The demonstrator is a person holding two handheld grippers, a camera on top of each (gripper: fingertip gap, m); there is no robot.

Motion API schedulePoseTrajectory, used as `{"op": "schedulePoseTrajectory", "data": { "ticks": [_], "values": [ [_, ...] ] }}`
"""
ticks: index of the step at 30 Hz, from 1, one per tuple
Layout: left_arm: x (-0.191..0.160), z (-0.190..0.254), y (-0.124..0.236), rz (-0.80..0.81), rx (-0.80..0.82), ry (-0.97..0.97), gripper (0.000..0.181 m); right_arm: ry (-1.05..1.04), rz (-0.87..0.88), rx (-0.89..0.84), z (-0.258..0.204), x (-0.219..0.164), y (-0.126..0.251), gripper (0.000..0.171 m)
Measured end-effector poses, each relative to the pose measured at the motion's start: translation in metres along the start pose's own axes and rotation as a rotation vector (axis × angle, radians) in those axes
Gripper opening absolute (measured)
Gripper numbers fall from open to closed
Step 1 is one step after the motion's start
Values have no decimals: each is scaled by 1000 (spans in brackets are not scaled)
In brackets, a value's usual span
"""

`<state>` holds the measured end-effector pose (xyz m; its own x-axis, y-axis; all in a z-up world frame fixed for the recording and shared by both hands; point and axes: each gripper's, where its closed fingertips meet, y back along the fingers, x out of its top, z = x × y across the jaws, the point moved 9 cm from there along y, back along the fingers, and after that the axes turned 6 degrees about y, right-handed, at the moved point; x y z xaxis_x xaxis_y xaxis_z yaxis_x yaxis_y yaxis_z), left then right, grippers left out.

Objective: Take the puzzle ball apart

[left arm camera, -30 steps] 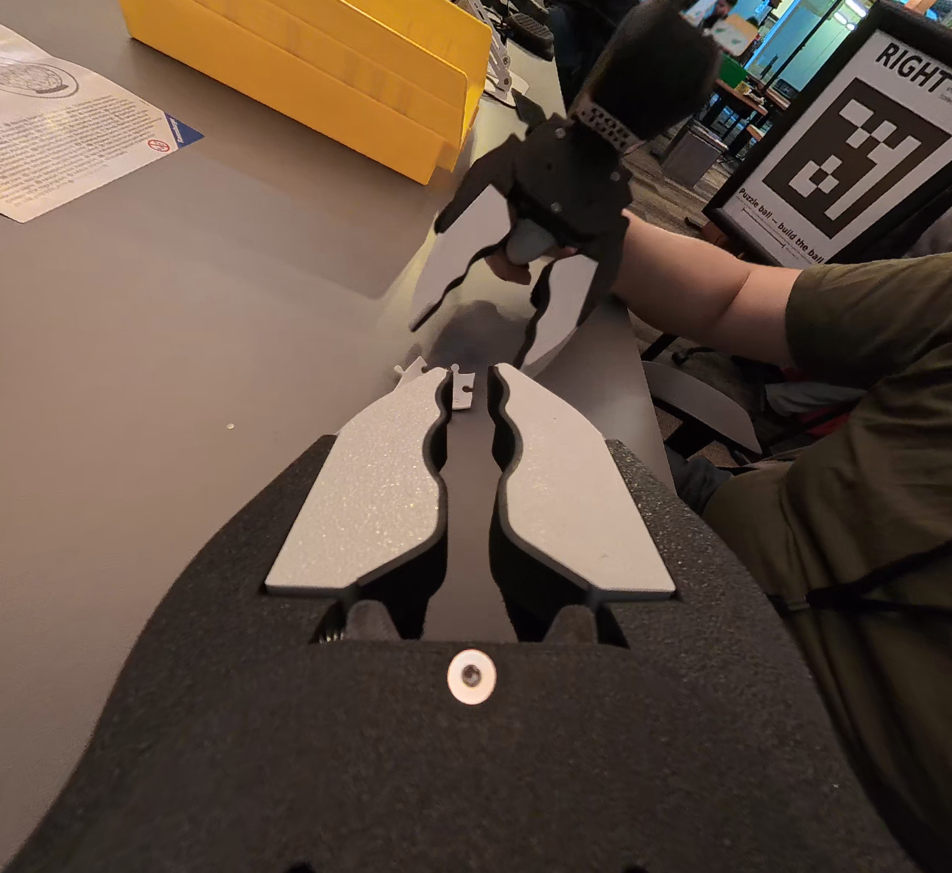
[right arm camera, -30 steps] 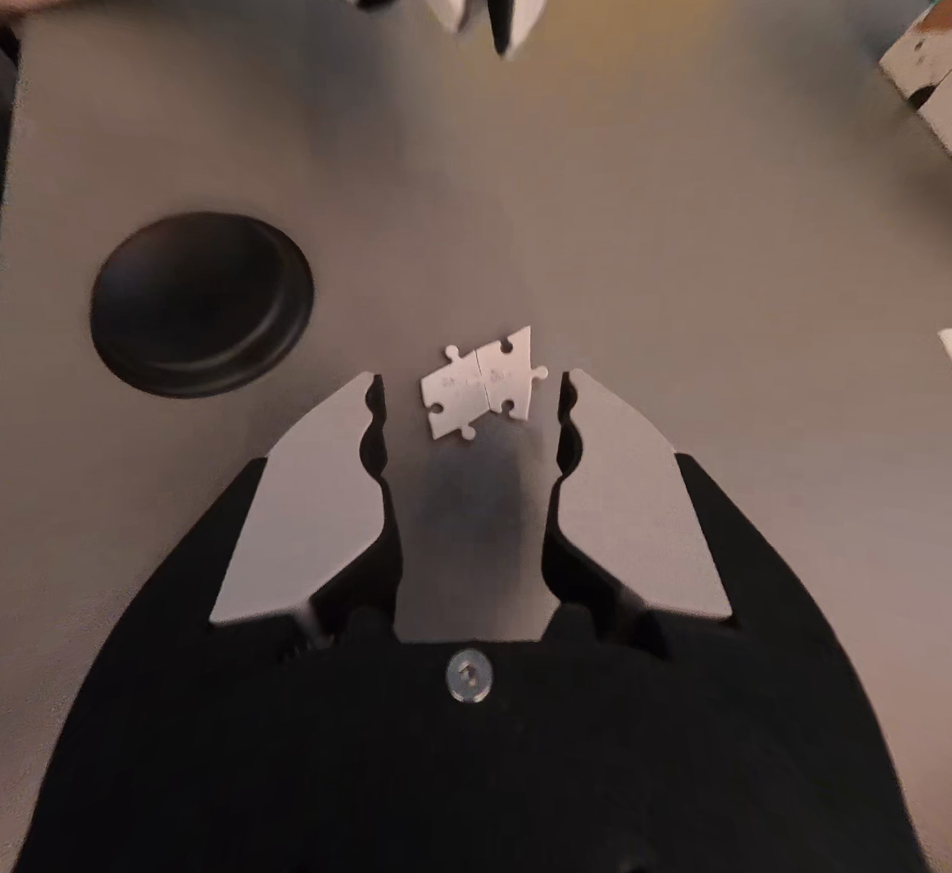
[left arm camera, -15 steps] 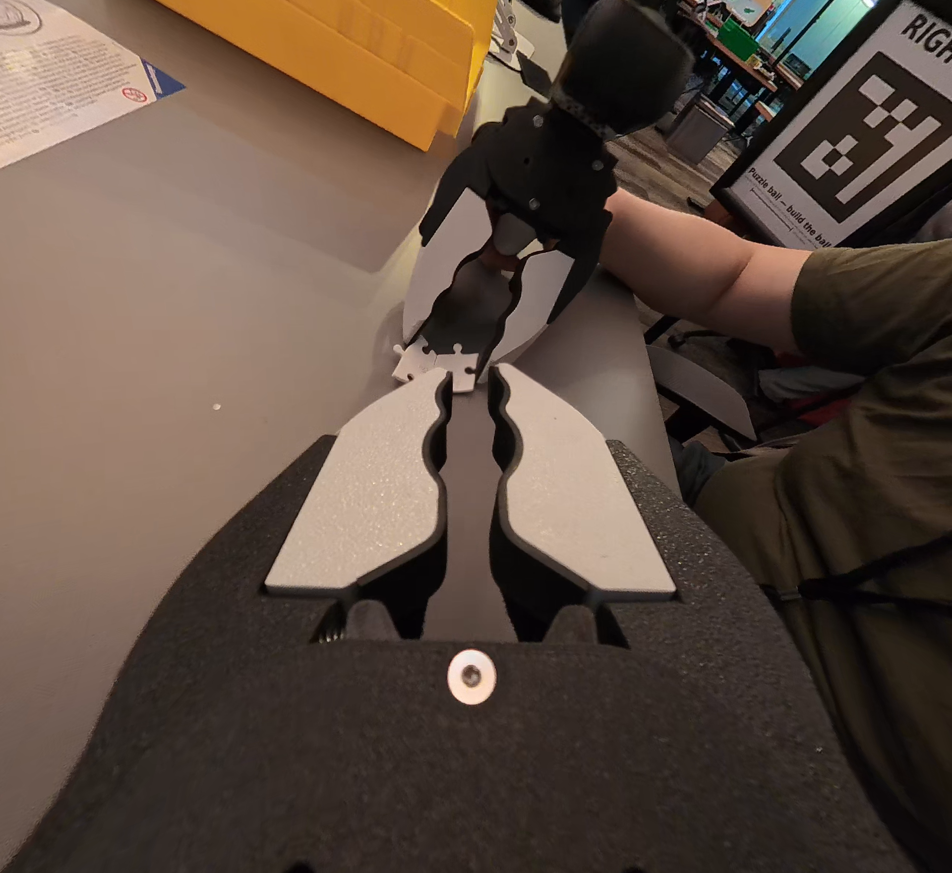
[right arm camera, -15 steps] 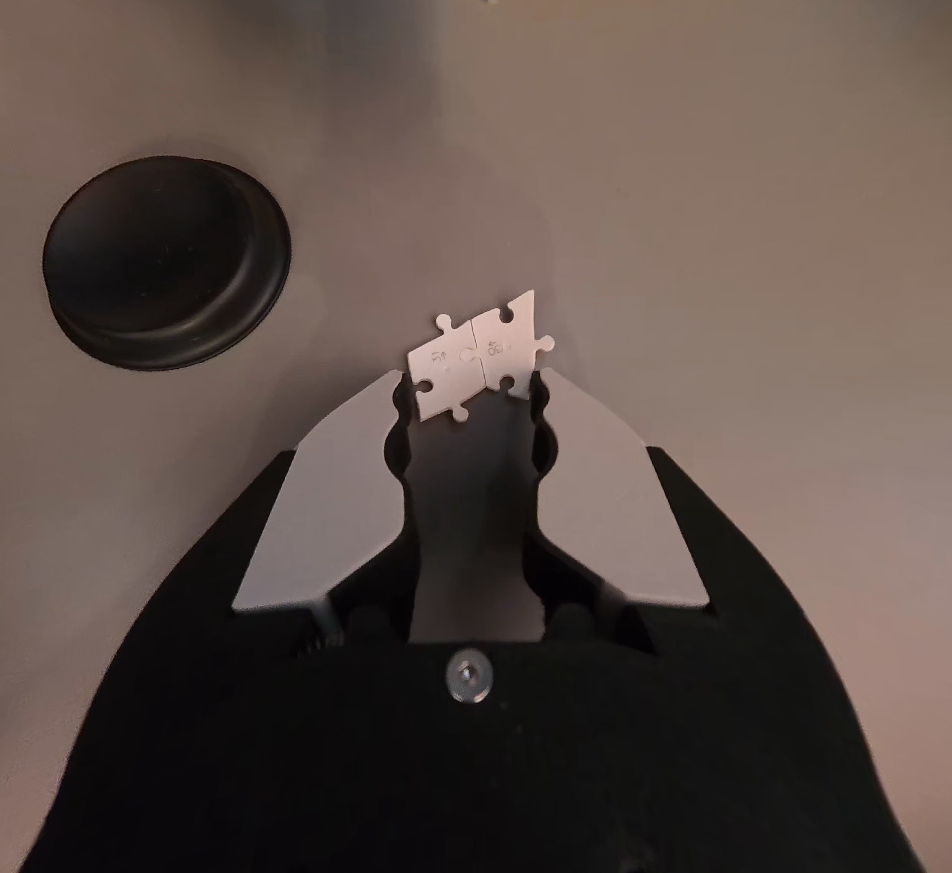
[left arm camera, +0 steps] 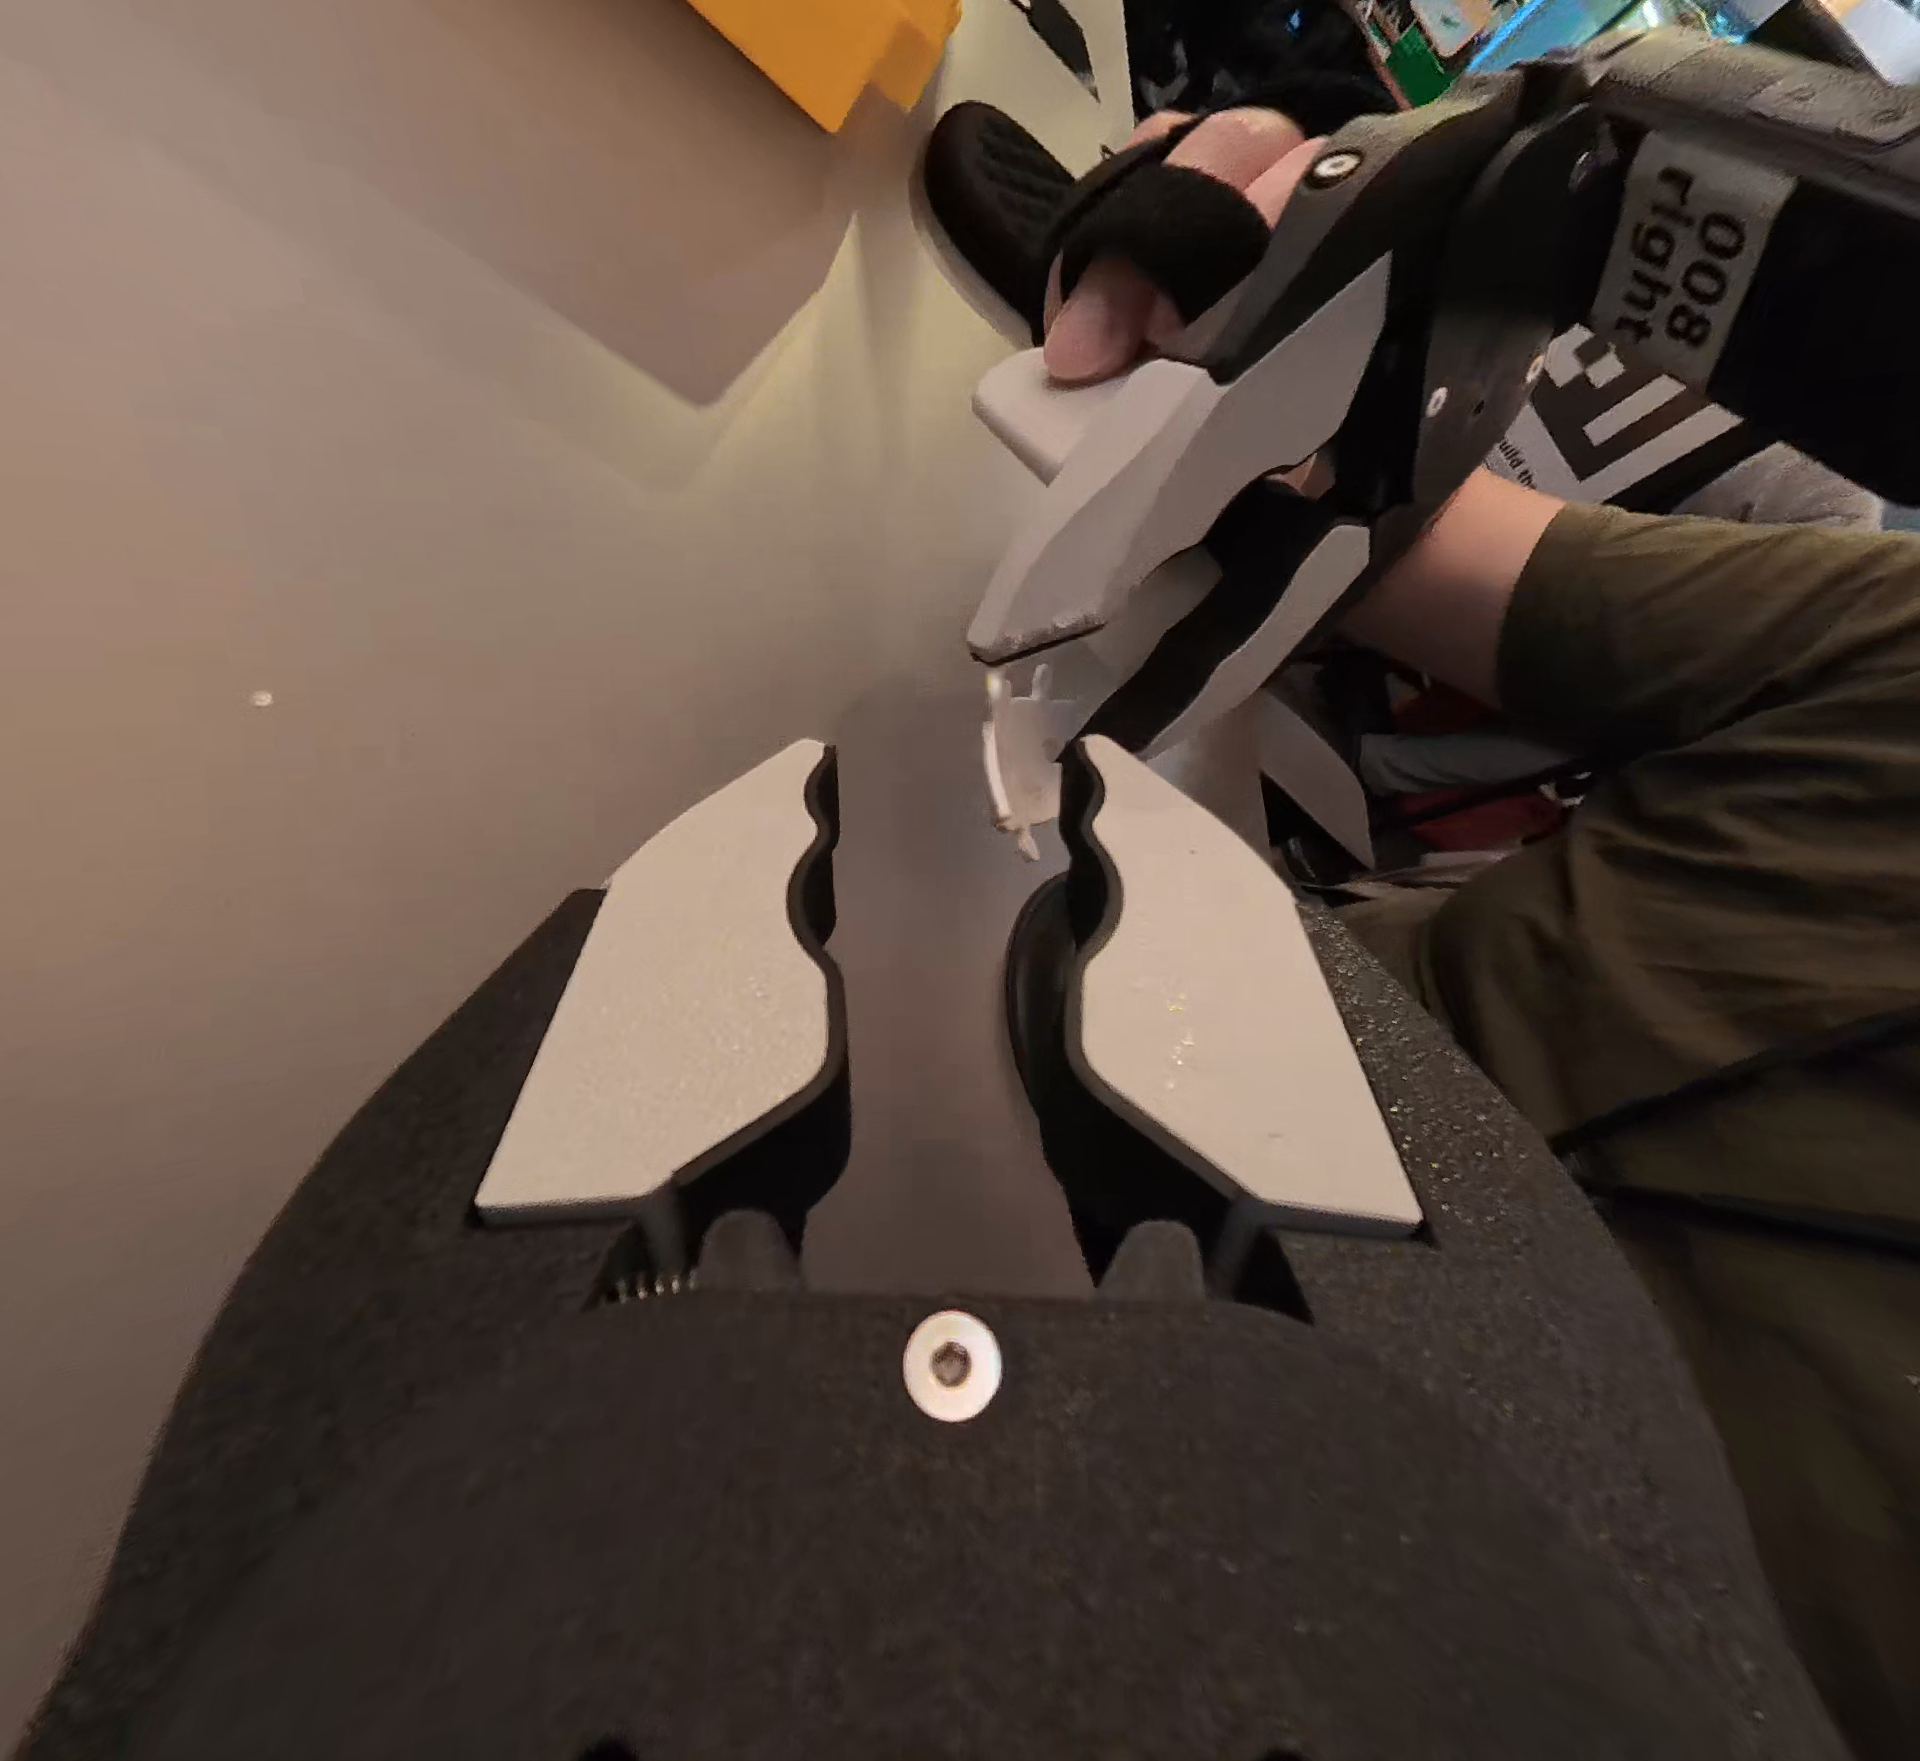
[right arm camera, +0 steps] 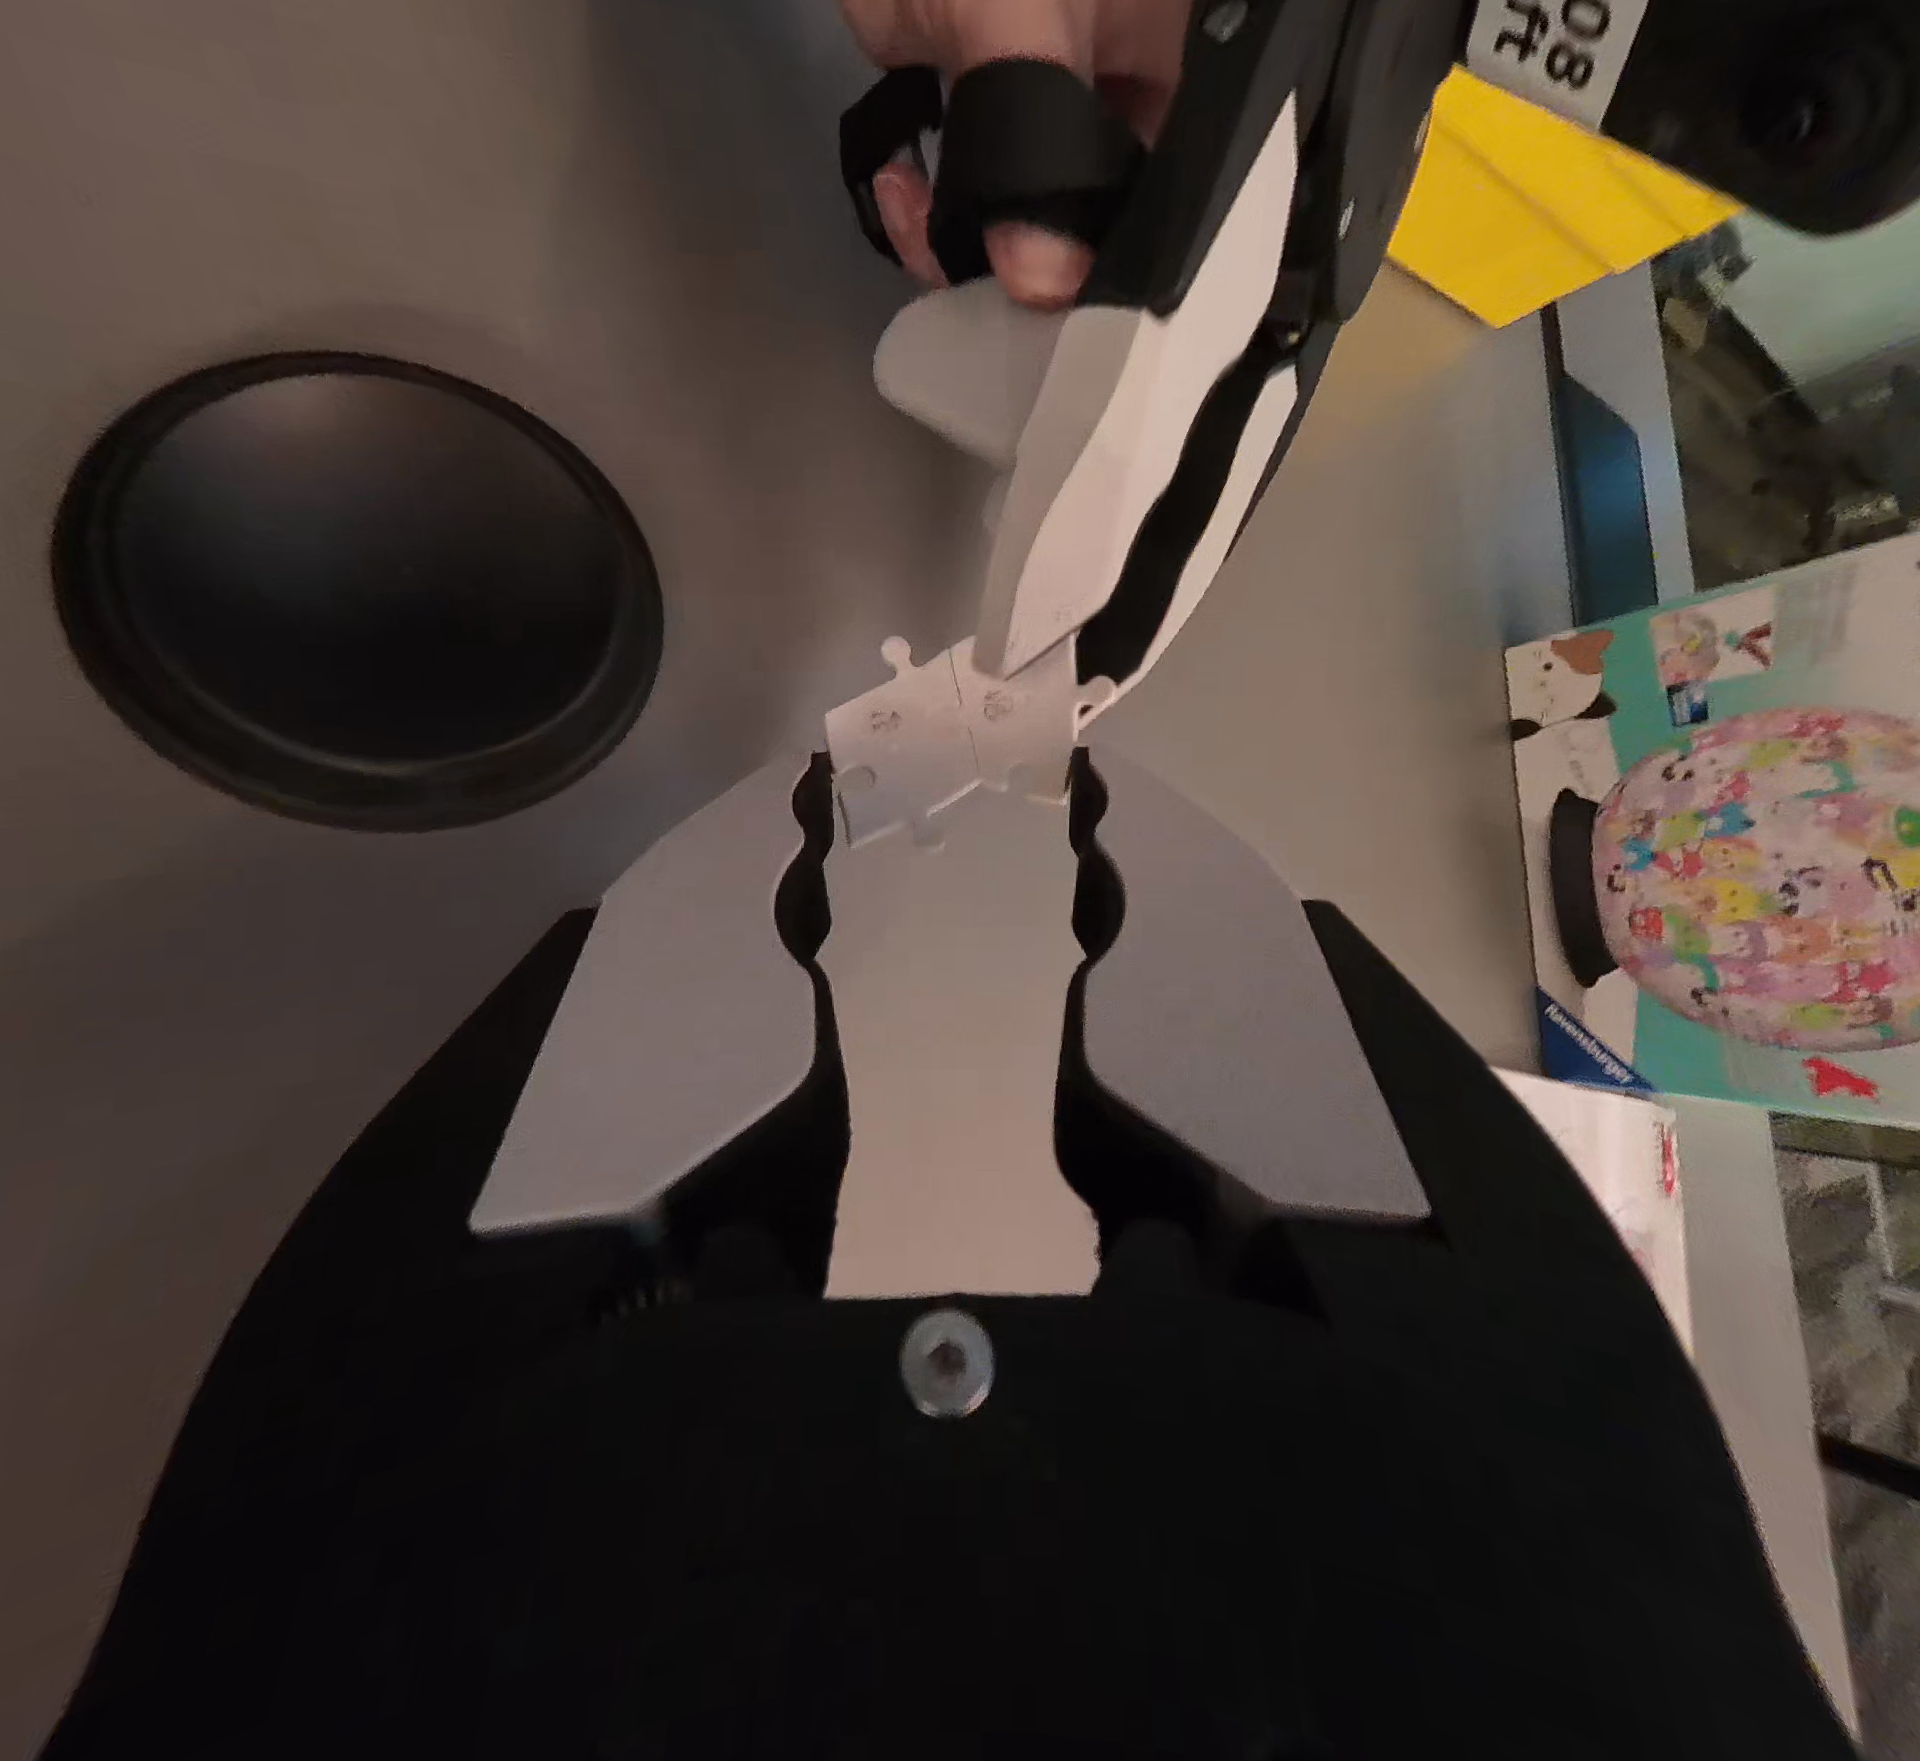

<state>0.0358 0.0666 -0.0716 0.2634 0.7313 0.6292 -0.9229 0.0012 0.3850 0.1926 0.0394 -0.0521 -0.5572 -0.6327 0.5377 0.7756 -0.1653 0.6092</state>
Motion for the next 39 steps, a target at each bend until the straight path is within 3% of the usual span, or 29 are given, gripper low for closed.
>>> {"op": "schedulePoseTrajectory", "data": {
  "ticks": [2,5,10,14,19,22,24,27,39],
  "values": [
    [-1,2,-1,-18,-20,-4,32,26,6,-6,2,4,-1,45],
    [-2,4,-1,-41,-54,-15,4,50,-10,-13,5,3,-3,45],
    [3,5,7,41,0,-54,2,-35,80,-65,18,2,-3,50],
    [13,9,24,191,52,-111,2,-250,246,-72,41,-2,5,57],
    [21,18,45,420,90,-189,2,-722,651,25,76,-12,11,65],
    [22,21,54,500,107,-210,2,-822,734,54,87,-19,7,64],
    [23,22,57,521,105,-208,2,-868,732,60,90,-21,-1,58],
    [22,21,57,536,94,-199,2,-916,867,161,83,-20,-10,37],
    [21,19,52,548,73,-203,2,-1031,886,193,66,-29,-18,19]
  ]
}}
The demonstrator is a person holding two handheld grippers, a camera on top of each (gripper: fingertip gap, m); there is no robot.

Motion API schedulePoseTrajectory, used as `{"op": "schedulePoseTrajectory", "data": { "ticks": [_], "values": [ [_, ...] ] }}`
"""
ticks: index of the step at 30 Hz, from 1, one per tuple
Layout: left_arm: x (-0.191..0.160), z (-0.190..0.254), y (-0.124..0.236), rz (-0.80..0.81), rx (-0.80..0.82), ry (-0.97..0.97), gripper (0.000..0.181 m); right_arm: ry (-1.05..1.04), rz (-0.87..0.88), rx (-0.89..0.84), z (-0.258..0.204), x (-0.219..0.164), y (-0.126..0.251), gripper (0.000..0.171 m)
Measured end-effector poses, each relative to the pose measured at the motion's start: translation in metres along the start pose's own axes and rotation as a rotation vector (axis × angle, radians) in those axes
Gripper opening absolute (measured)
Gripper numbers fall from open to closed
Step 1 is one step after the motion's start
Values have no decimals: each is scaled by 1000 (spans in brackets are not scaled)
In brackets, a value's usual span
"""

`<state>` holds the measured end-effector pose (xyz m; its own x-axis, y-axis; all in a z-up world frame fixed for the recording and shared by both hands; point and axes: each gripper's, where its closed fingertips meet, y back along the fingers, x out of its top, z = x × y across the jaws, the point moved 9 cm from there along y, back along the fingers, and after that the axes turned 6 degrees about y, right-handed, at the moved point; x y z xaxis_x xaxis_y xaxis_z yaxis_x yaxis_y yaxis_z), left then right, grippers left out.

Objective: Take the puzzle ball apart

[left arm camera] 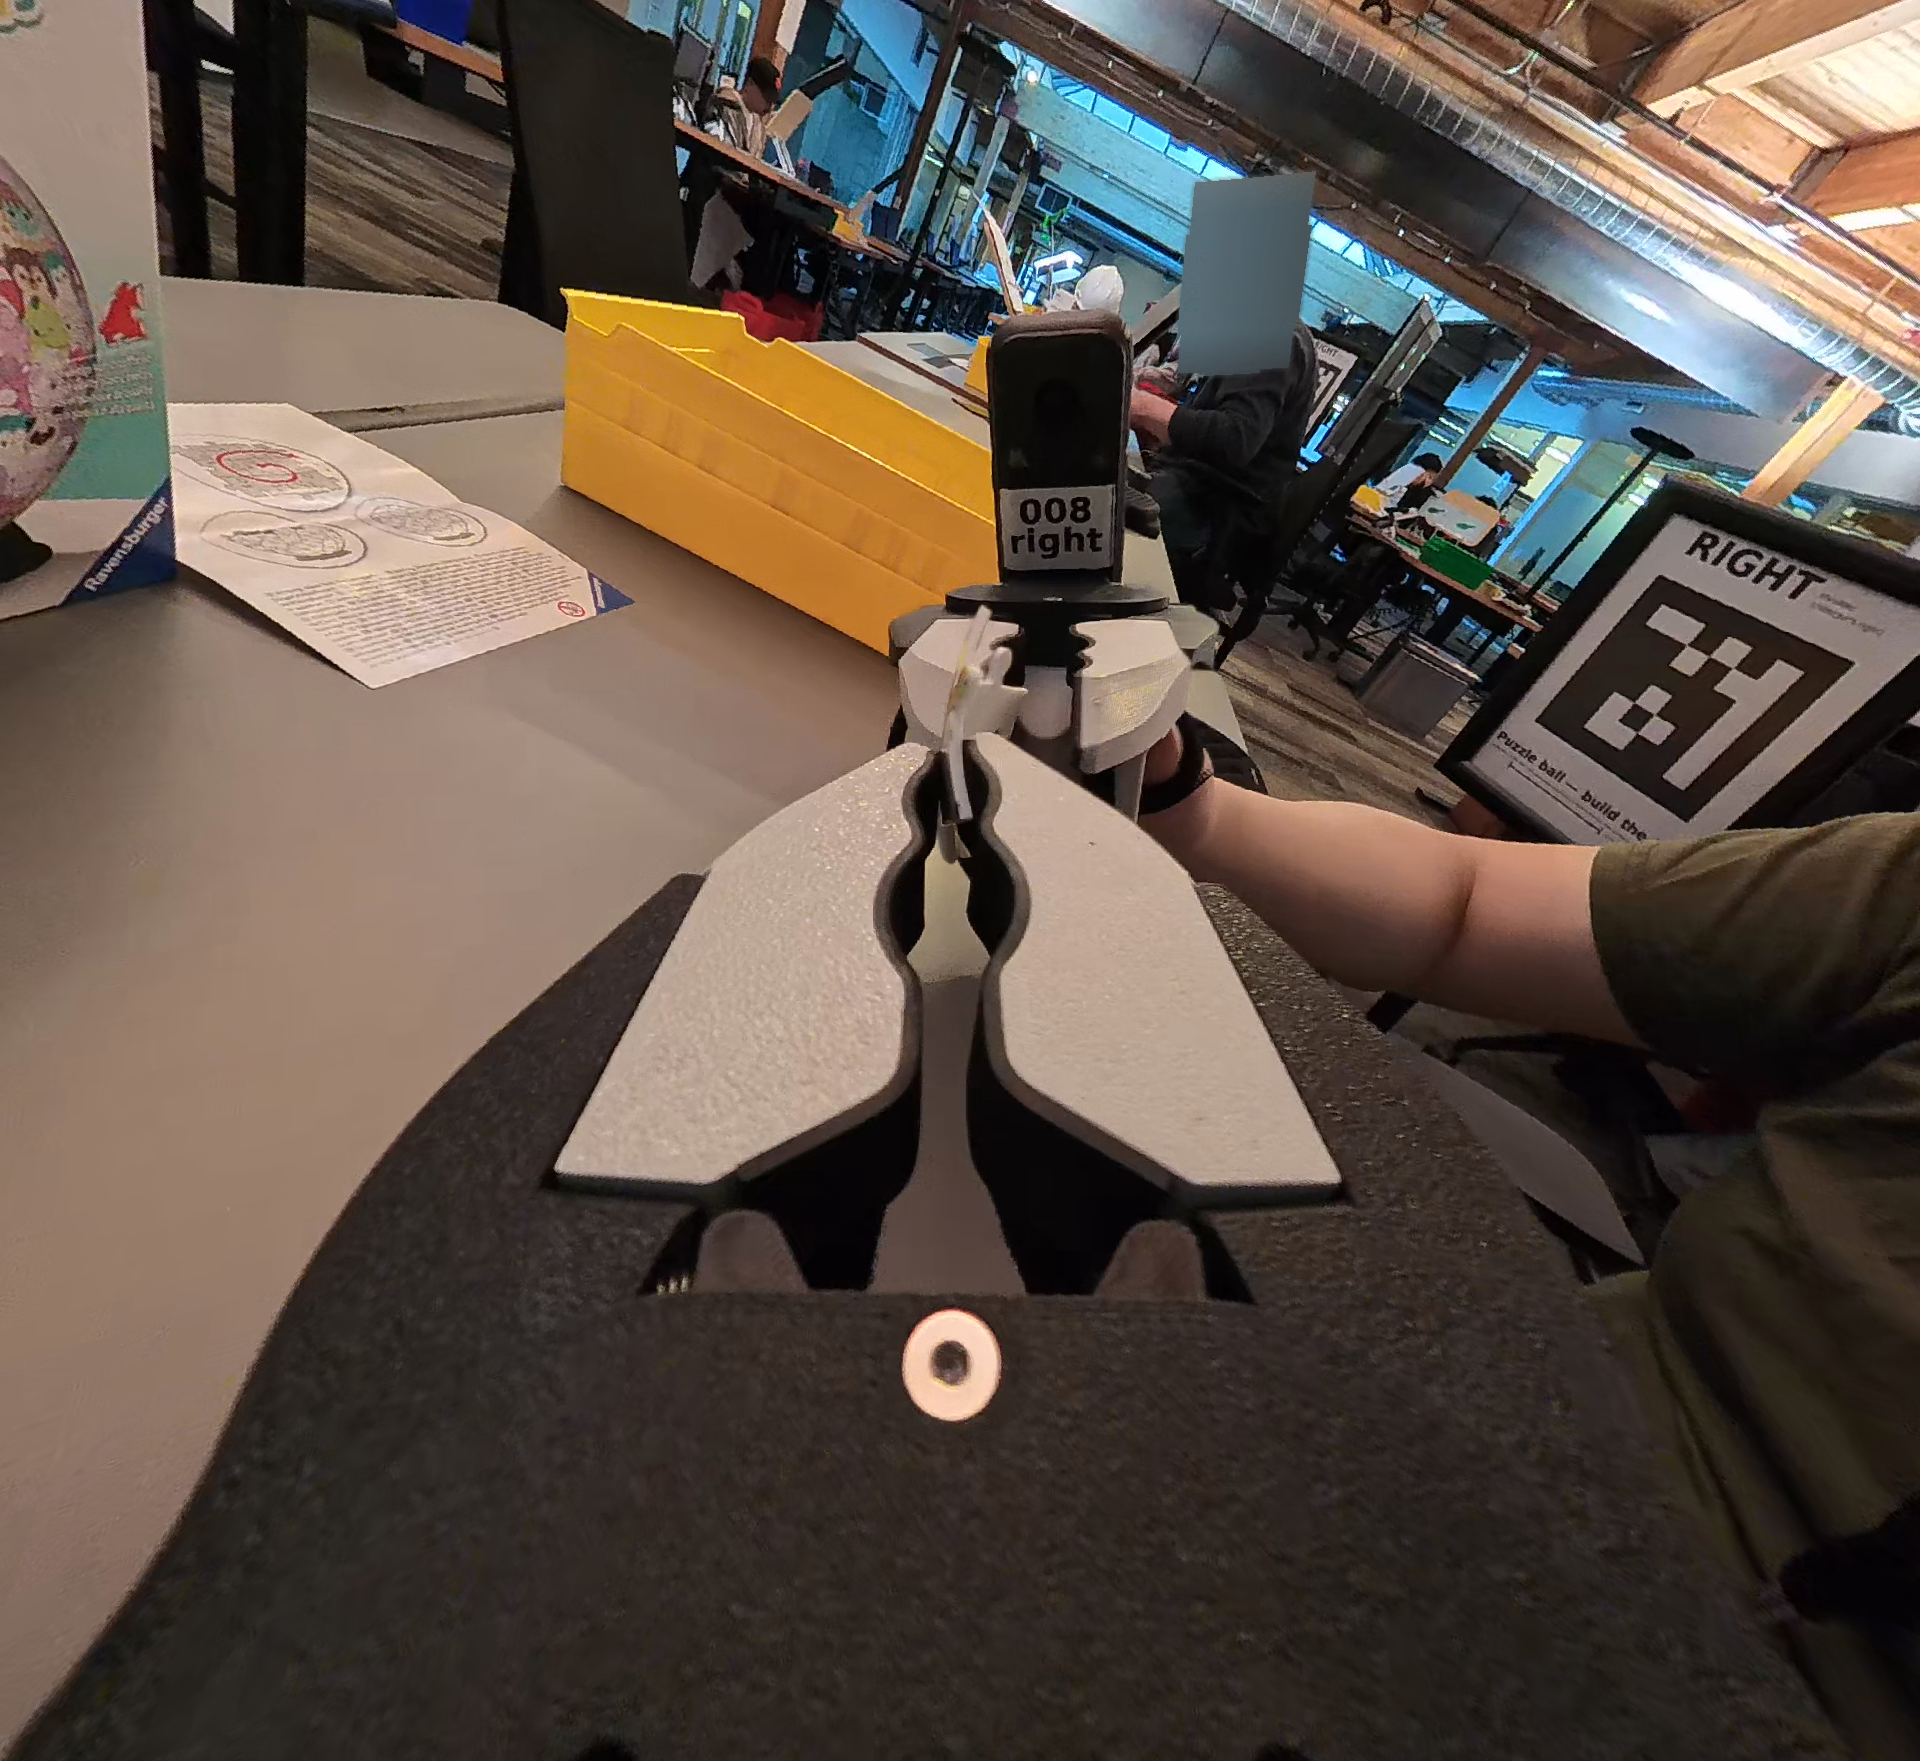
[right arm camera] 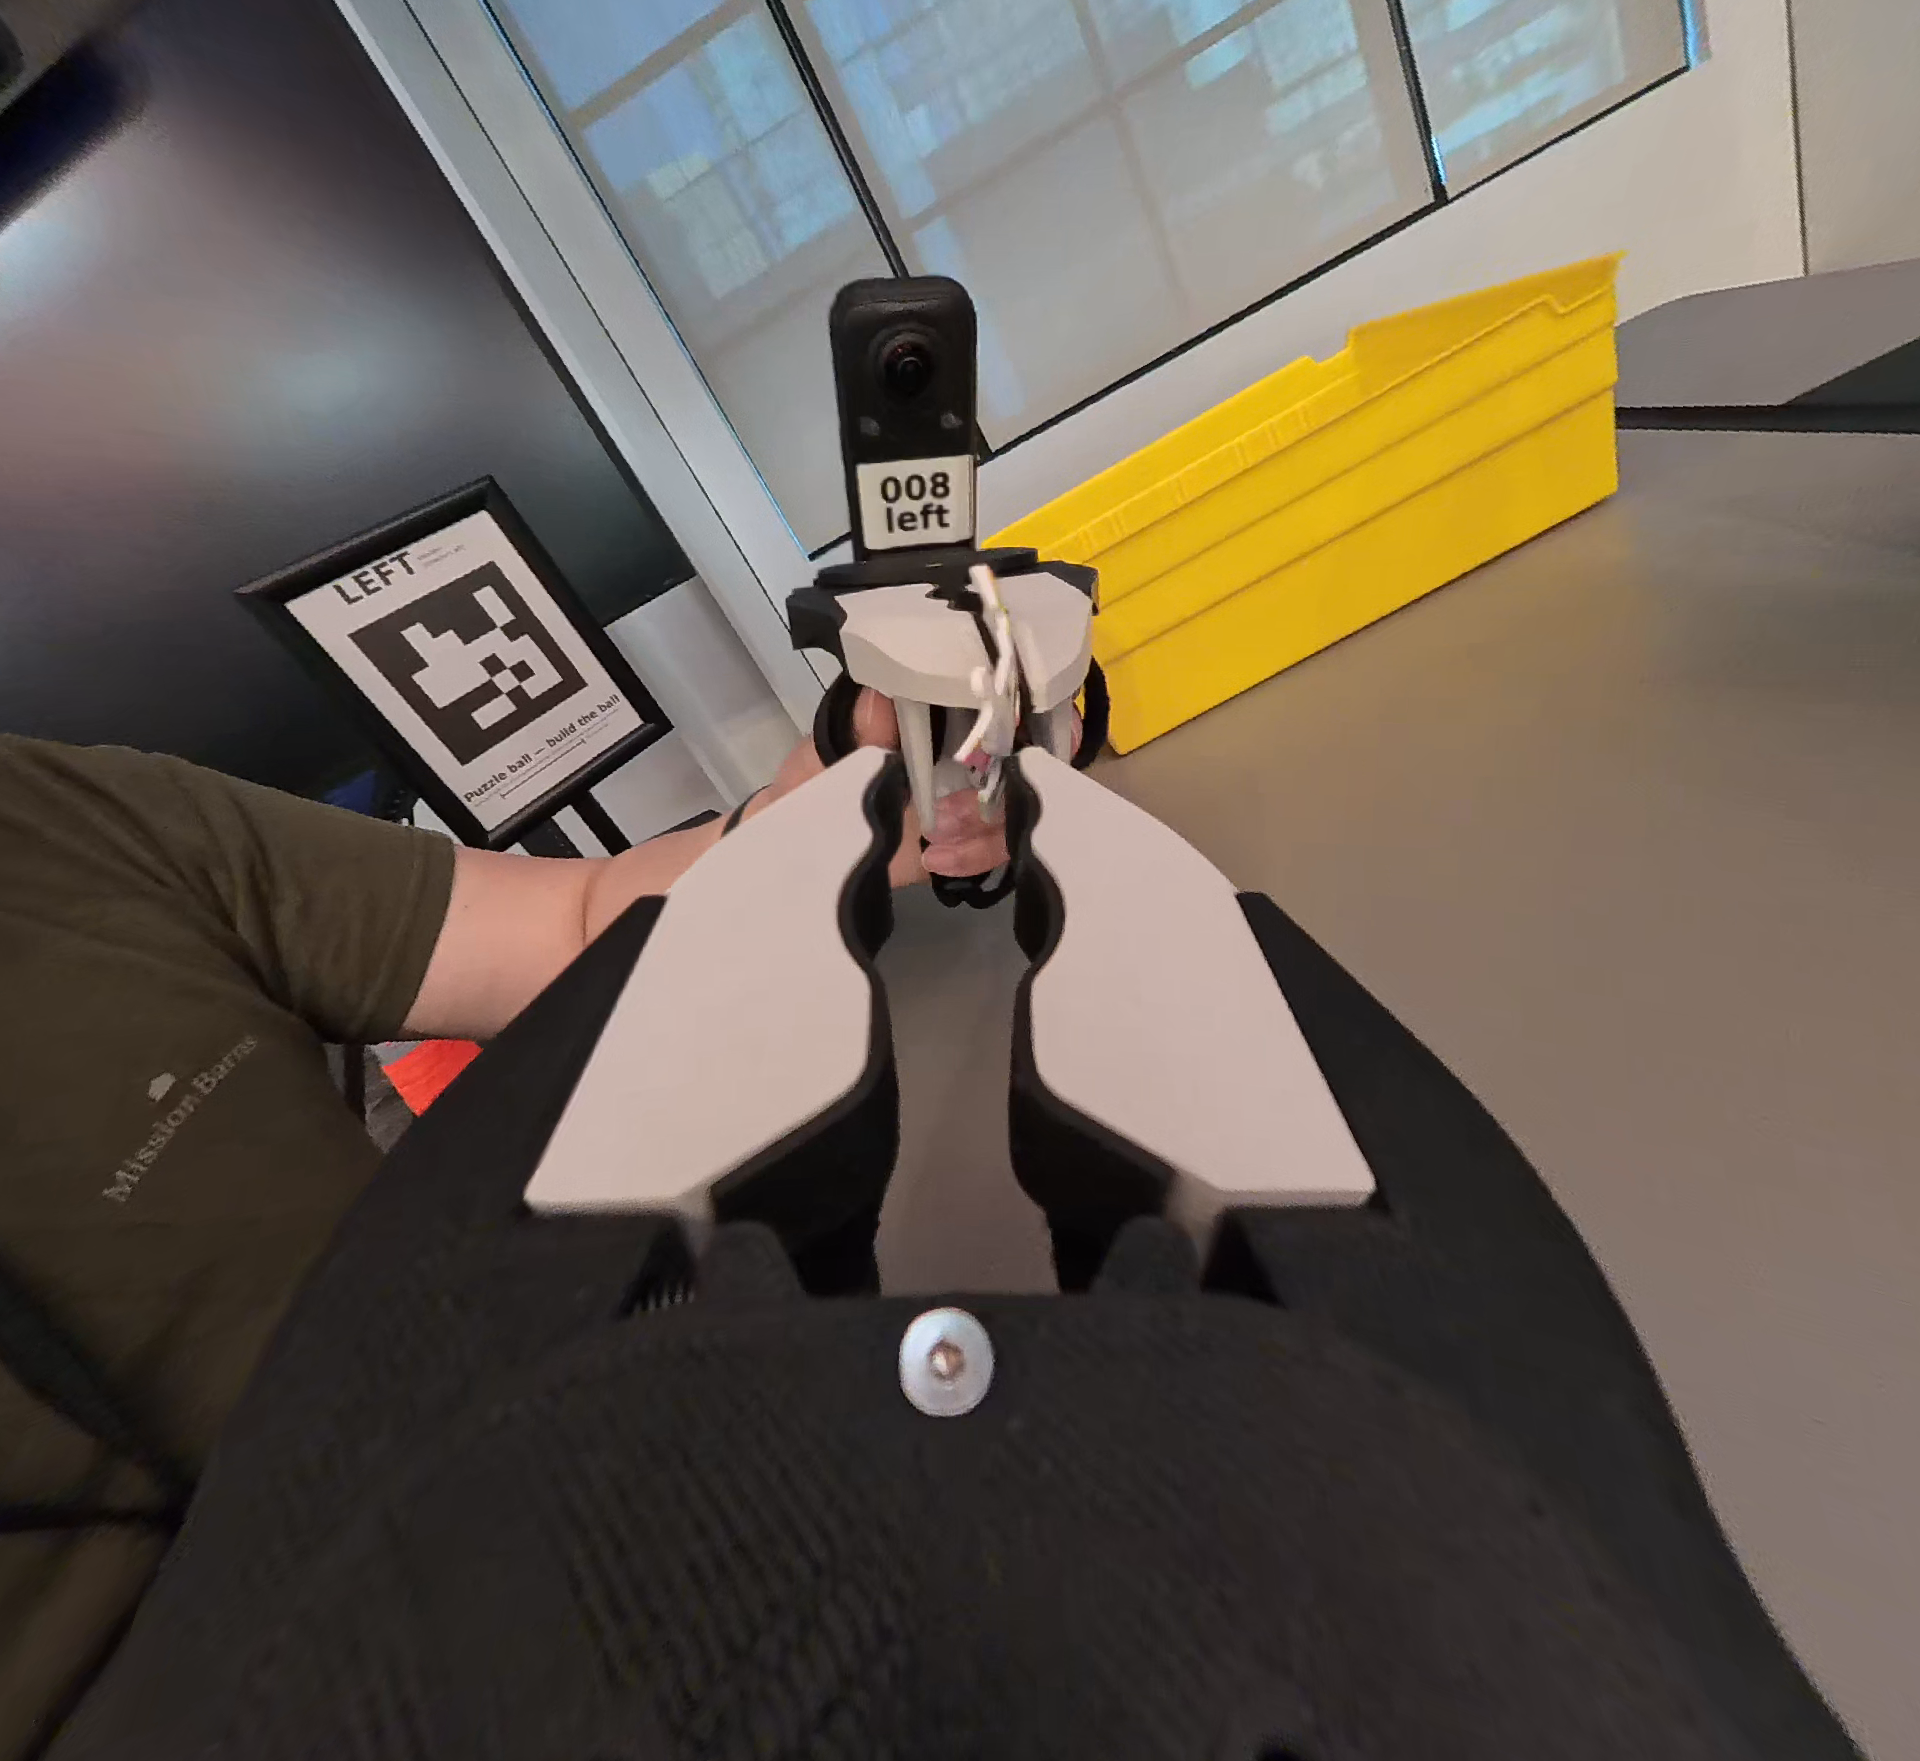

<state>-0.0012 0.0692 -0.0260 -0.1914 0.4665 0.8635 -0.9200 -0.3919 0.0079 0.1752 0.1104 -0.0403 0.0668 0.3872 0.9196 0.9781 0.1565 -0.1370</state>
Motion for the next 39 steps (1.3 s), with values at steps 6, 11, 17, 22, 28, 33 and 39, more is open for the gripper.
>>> {"op": "schedulePoseTrajectory", "data": {
  "ticks": [6,11,17,22,28,33,39],
  "values": [
    [-3,-3,-2,-5,-34,12,3,-41,-13,-58,2,-1,3,5],
    [-3,-4,-3,-71,-36,12,6,-55,-64,-90,3,-1,6,2],
    [-4,-5,-3,-80,-32,17,5,-44,-100,-114,3,1,9,2],
    [-3,-6,-2,-73,-29,27,4,-30,-109,-128,3,3,12,2],
    [-4,-7,-2,-82,-16,35,3,6,-125,-139,2,3,12,2],
    [-1,-4,-1,-55,-17,18,2,-29,-84,-131,2,3,11,12],
    [-1,-1,-2,-37,-16,10,2,-96,-28,-79,4,-2,9,10]
  ]
}}
